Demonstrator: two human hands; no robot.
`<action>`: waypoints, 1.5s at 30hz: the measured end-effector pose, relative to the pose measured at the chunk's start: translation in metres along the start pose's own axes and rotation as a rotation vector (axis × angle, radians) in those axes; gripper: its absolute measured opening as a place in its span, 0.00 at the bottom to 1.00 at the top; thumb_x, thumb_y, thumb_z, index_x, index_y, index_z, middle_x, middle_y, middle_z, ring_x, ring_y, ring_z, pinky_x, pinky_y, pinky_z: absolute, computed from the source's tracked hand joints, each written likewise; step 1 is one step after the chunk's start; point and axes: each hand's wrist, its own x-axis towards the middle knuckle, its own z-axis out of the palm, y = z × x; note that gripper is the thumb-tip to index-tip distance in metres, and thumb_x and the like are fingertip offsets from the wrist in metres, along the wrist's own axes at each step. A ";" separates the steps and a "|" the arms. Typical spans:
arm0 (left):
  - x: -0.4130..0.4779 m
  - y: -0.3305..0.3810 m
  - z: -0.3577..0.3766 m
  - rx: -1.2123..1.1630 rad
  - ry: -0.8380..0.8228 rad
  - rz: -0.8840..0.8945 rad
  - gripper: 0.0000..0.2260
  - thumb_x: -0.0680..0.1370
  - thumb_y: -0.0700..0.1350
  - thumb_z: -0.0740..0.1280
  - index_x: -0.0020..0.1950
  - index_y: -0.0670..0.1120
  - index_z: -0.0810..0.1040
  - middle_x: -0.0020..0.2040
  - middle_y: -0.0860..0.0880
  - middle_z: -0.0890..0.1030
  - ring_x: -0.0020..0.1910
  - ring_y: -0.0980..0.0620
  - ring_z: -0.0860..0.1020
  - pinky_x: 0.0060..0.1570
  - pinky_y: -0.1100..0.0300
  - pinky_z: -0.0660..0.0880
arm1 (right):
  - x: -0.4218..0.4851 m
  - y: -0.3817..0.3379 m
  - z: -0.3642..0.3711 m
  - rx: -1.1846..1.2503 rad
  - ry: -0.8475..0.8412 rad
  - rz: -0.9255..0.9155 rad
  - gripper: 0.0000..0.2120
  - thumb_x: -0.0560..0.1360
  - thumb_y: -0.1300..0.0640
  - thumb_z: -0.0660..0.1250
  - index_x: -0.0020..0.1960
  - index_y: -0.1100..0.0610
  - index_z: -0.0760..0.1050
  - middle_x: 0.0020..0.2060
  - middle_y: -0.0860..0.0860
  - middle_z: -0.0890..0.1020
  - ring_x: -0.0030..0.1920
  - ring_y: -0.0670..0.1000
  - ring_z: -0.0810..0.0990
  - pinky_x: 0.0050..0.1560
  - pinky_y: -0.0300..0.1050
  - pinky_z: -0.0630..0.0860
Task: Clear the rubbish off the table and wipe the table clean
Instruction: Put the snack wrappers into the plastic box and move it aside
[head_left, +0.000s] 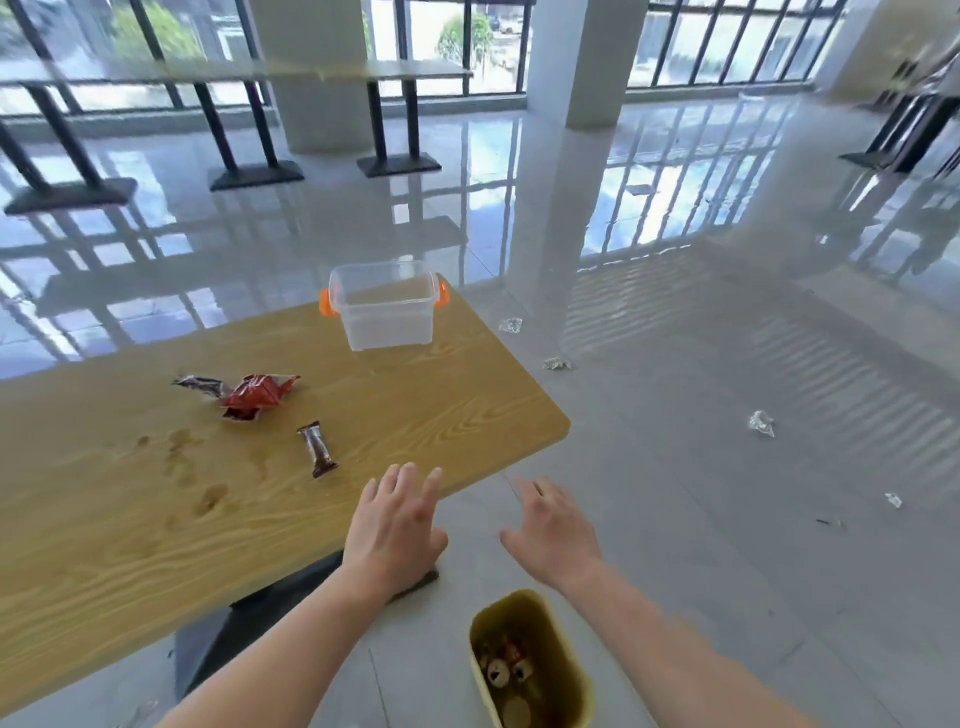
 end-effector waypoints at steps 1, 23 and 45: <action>-0.002 -0.009 -0.005 0.002 0.006 -0.016 0.31 0.75 0.55 0.62 0.77 0.49 0.61 0.70 0.42 0.69 0.69 0.43 0.68 0.67 0.48 0.68 | 0.003 -0.010 -0.001 -0.002 0.003 -0.016 0.27 0.75 0.45 0.66 0.71 0.53 0.66 0.65 0.53 0.73 0.65 0.55 0.70 0.60 0.48 0.71; 0.052 -0.244 -0.066 -0.123 0.075 -0.251 0.31 0.76 0.58 0.61 0.76 0.50 0.61 0.69 0.46 0.70 0.67 0.45 0.70 0.65 0.51 0.69 | 0.156 -0.204 0.002 0.040 0.014 -0.034 0.29 0.77 0.44 0.66 0.75 0.53 0.65 0.69 0.53 0.72 0.68 0.55 0.70 0.64 0.51 0.71; 0.347 -0.259 -0.057 -0.666 0.001 -0.665 0.30 0.79 0.53 0.62 0.79 0.48 0.58 0.69 0.43 0.70 0.66 0.44 0.71 0.61 0.51 0.68 | 0.475 -0.133 -0.031 0.200 0.050 0.164 0.23 0.77 0.50 0.66 0.68 0.59 0.70 0.60 0.58 0.73 0.60 0.60 0.73 0.60 0.51 0.69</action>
